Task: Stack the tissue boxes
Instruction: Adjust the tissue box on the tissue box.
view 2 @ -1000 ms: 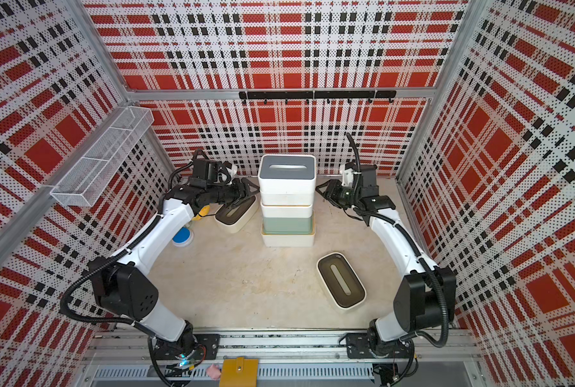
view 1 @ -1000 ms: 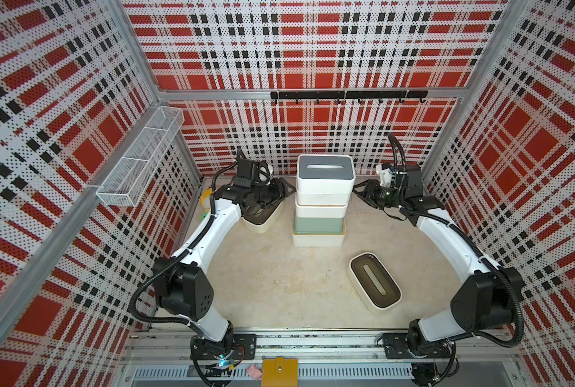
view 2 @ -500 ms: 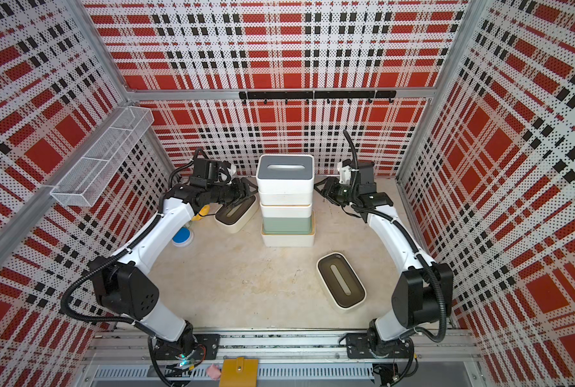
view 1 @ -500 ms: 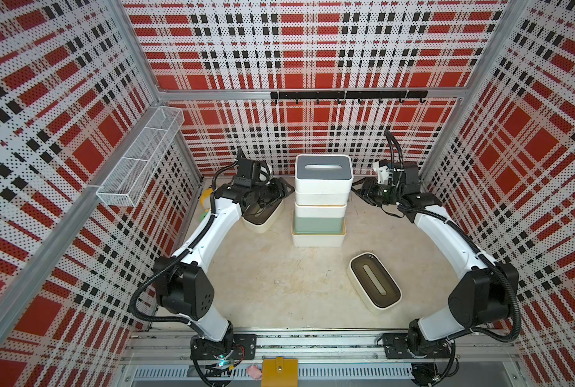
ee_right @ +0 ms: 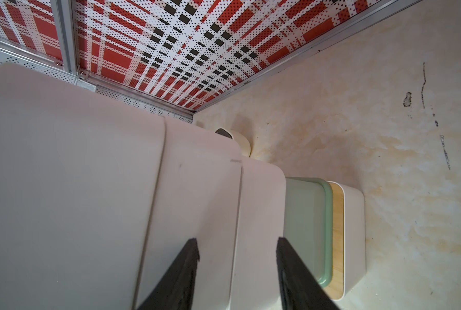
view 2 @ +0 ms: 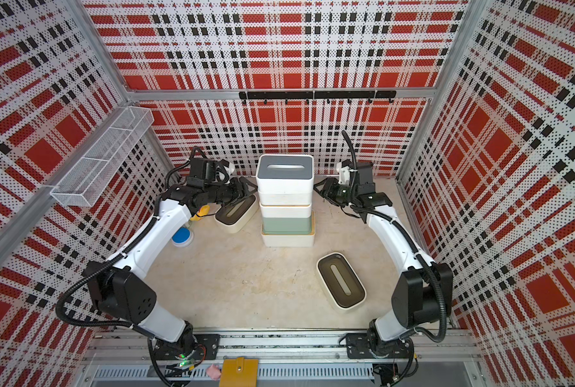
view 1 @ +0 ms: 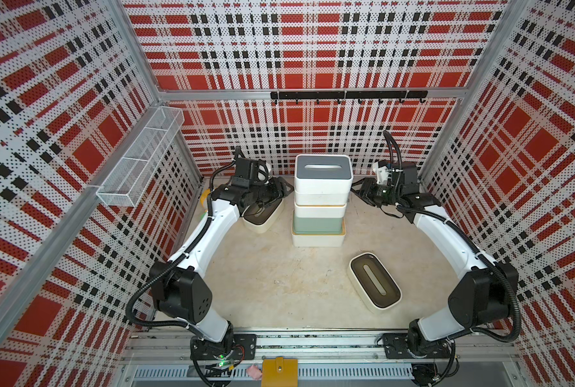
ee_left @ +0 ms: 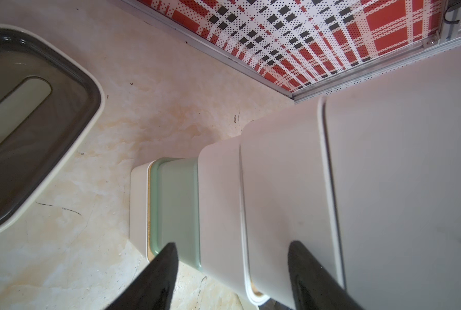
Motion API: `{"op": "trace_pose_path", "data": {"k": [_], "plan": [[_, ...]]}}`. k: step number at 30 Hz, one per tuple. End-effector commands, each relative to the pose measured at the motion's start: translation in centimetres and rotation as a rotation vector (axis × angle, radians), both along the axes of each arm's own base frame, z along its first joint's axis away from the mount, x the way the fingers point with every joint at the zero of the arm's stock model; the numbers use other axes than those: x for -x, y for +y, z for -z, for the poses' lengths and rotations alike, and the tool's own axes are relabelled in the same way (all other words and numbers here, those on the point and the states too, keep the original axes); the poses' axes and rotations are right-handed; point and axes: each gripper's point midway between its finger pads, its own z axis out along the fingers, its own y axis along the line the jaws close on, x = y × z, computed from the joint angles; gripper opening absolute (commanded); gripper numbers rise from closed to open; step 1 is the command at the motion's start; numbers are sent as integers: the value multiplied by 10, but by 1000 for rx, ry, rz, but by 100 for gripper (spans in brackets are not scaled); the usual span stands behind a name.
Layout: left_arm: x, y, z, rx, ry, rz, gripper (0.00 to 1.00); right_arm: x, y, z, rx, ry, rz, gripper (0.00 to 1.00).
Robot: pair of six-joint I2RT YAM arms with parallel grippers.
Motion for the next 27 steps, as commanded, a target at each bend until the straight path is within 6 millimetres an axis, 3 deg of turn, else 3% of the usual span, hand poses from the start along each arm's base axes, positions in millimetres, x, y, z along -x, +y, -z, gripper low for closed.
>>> {"op": "trace_pose_path", "data": {"k": [1, 9, 17, 22, 27], "plan": [[22, -21, -17, 34, -39, 97, 69, 16, 24, -28, -35, -77, -97, 49], [28, -26, -15, 30, -35, 112, 69, 18, 23, -31, -41, -86, -94, 49], [25, -6, -15, 37, -23, 30, 70, 16, 14, -30, -3, -84, -54, 51], [20, 32, -23, -5, -52, -61, 73, 16, 1, -32, 9, -84, -11, 55], [20, 73, -11, -116, -75, -113, 88, 24, -10, -31, 29, -90, 5, 66]]}}
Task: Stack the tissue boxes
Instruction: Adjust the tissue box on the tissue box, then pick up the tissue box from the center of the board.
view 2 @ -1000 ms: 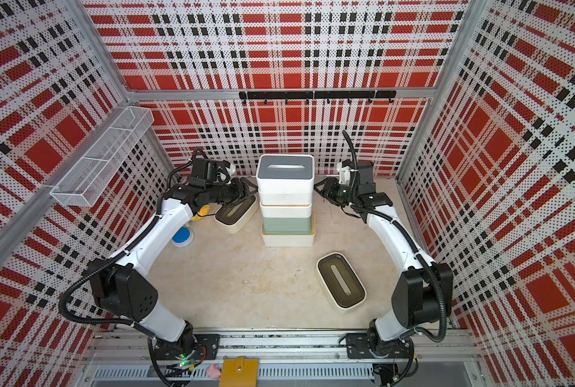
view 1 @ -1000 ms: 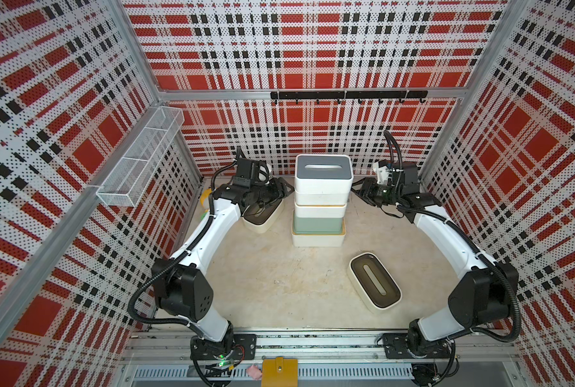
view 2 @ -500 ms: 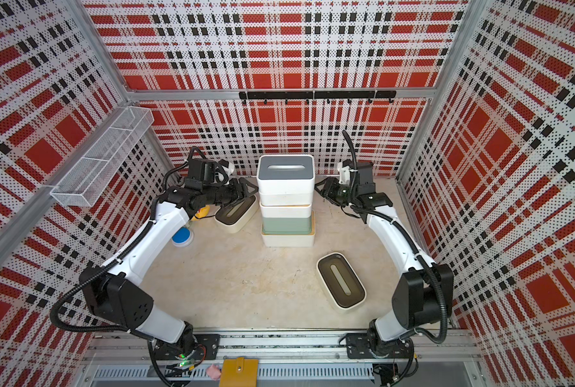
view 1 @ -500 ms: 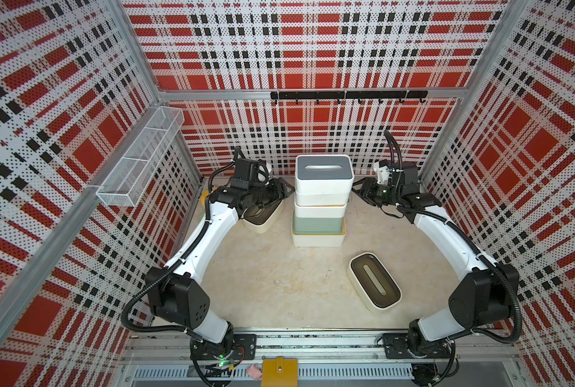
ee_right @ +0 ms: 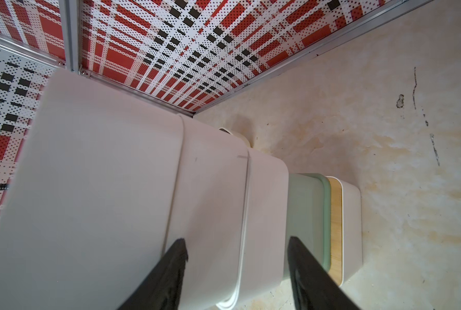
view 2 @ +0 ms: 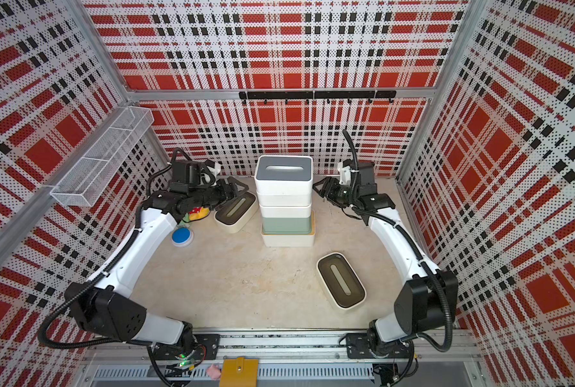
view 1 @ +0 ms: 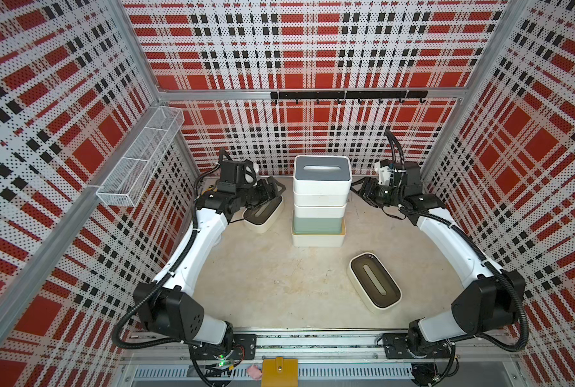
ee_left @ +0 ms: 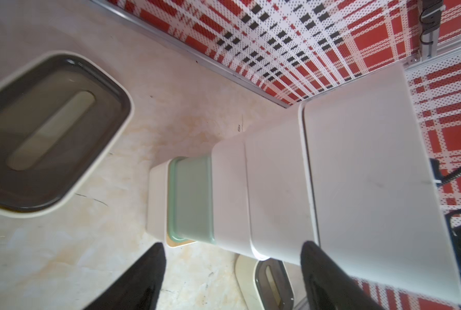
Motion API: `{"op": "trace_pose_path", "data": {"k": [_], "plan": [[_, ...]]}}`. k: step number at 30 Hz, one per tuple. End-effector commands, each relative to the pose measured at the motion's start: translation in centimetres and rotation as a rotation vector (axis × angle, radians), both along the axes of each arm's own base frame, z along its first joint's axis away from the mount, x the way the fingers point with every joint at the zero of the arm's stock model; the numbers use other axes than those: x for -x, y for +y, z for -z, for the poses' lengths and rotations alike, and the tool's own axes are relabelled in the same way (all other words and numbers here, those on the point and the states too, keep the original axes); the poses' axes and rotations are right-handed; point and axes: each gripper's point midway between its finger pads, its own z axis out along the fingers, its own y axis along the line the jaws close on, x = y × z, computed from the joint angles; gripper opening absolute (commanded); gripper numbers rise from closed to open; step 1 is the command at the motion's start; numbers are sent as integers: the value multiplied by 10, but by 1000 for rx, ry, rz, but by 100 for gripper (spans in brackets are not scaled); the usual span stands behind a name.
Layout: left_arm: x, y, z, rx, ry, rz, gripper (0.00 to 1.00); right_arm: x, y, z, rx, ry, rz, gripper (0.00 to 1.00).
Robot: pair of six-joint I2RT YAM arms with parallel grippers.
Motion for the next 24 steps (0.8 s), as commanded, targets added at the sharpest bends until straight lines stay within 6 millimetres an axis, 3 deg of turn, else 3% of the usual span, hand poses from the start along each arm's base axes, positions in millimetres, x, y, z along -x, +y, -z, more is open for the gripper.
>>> {"op": "trace_pose_path", "data": {"k": [1, 6, 12, 20, 24], "plan": [[3, 32, 14, -125, -11, -41, 89, 12, -7, -16, 15, -65, -7, 67], [-6, 54, 28, -173, -6, -53, 92, 17, -17, -12, 19, -58, 6, 71], [-32, 61, 37, -278, -62, -22, 94, 21, -31, -13, 39, -62, 36, 78], [-80, 88, 85, -499, -41, 76, 97, 38, -43, -22, 83, -107, 45, 100], [-98, 94, 118, -613, 23, 156, 99, 45, -43, -25, 82, -123, 31, 100]]}}
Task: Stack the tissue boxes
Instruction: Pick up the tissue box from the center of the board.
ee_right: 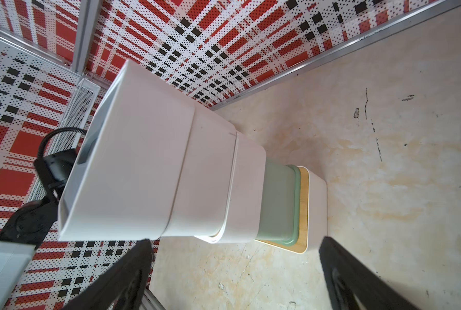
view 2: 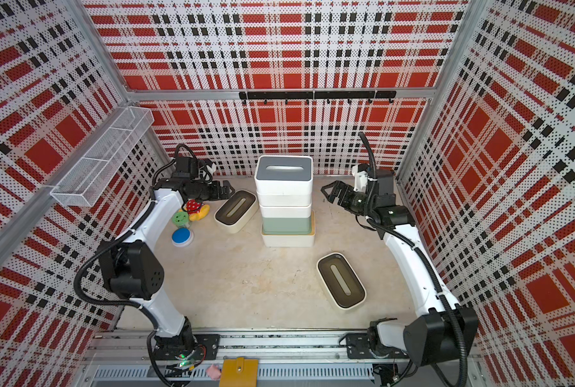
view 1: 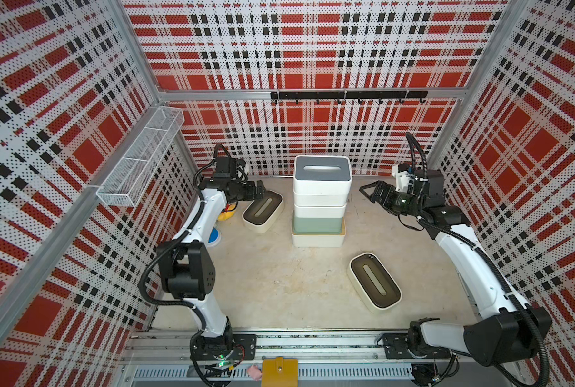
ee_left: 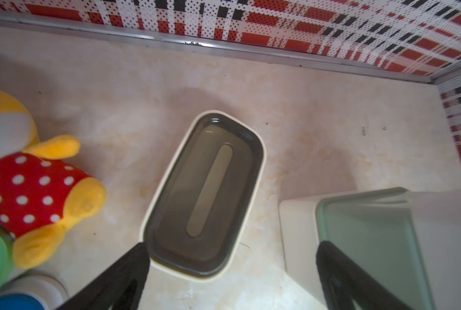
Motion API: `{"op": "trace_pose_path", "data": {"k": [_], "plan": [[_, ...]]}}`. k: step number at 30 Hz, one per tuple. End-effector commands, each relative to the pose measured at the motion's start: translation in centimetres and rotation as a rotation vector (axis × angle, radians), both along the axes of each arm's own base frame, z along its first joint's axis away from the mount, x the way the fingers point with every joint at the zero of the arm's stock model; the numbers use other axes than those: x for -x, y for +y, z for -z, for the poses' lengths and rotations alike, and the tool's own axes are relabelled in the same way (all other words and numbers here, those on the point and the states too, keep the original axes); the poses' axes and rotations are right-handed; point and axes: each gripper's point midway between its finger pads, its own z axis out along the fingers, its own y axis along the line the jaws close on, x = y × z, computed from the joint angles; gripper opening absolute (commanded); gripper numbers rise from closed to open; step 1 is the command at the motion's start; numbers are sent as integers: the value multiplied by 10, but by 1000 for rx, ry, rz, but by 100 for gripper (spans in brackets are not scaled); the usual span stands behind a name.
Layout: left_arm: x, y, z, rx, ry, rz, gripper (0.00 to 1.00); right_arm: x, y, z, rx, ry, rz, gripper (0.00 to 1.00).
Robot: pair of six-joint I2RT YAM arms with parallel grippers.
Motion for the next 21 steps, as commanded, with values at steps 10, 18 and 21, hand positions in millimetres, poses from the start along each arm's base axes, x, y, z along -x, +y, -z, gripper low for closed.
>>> {"op": "trace_pose_path", "data": {"k": [10, 18, 21], "plan": [[-37, 14, 82, -242, 154, 112, 100, 16, 3, -2, -6, -20, -48, 100], [-43, 17, 117, -265, 225, 93, 94, 17, 4, 5, -14, 6, -51, 100], [-43, 17, 127, -267, 250, 80, 92, 16, 4, 6, -17, 11, -50, 100]]}}
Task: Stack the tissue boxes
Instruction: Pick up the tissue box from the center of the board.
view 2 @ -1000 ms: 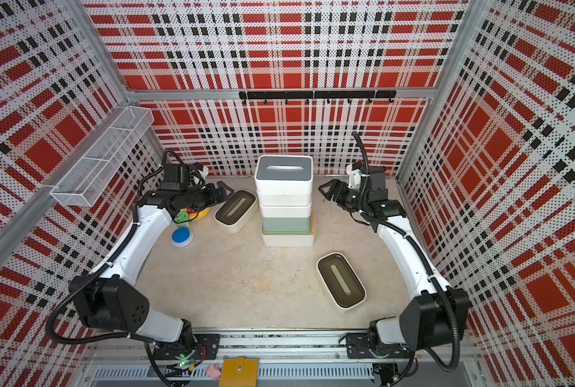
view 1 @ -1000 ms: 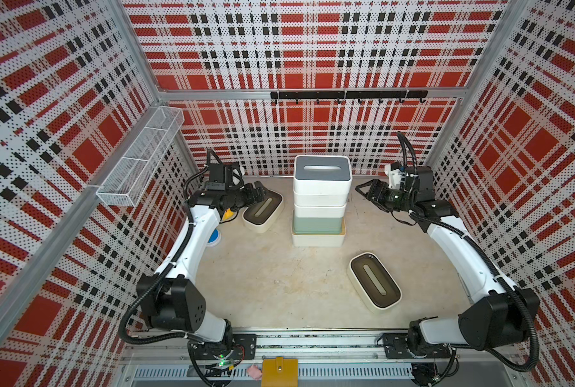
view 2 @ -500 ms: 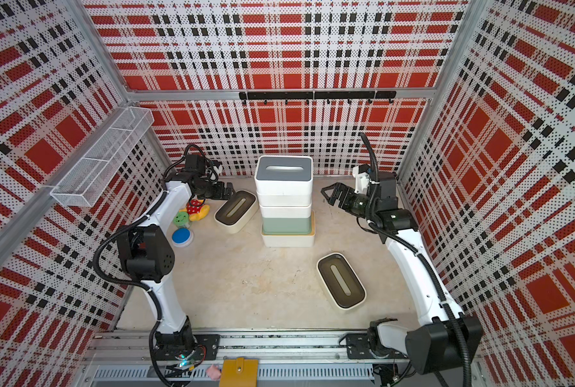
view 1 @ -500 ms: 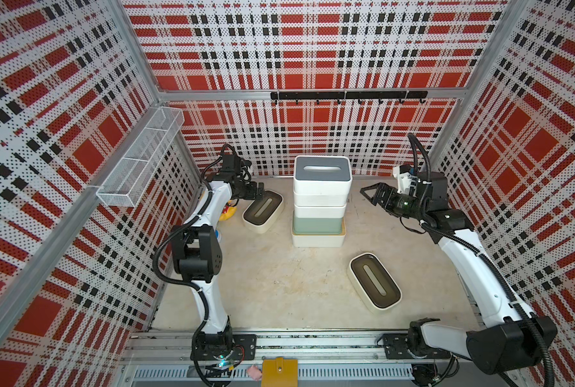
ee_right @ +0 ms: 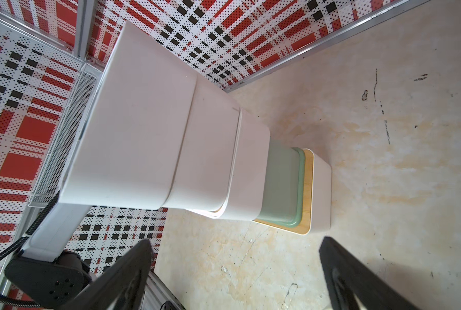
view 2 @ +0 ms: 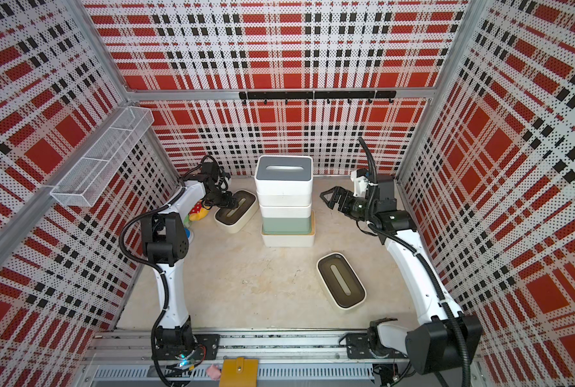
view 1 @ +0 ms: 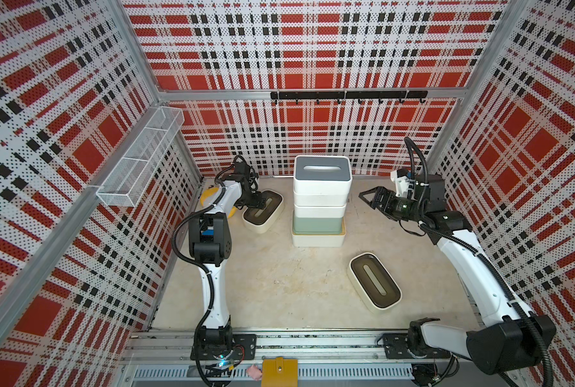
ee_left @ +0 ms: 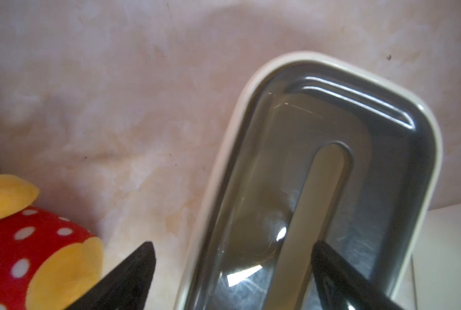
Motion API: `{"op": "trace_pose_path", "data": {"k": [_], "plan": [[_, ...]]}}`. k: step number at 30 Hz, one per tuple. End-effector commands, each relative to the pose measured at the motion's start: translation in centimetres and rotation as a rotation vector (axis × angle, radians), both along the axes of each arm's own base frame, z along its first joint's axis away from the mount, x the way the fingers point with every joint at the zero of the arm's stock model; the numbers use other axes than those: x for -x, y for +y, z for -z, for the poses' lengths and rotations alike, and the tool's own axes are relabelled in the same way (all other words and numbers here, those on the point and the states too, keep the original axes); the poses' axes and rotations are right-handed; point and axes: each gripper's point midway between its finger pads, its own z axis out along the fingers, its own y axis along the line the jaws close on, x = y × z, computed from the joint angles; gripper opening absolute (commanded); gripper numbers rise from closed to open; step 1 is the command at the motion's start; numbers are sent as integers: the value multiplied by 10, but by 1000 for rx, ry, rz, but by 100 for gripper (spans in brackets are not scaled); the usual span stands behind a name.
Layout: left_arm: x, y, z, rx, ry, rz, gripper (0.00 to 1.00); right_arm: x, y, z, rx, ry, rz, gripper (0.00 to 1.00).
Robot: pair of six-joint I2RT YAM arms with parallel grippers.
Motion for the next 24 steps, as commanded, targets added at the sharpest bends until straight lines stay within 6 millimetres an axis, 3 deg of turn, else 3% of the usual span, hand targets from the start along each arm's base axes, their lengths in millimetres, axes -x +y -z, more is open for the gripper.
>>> {"op": "trace_pose_path", "data": {"k": [1, 11, 24], "plan": [[-1, 0, 6, -20, 21, -12, 91, 2, 1, -5, -6, -24, -12, 100], [10, -17, 21, -20, 67, -18, 83, 1, 3, -1, -21, -19, -19, 100], [33, -20, 24, 38, 112, -130, 72, 0, 10, 6, -76, -3, -41, 100]]}}
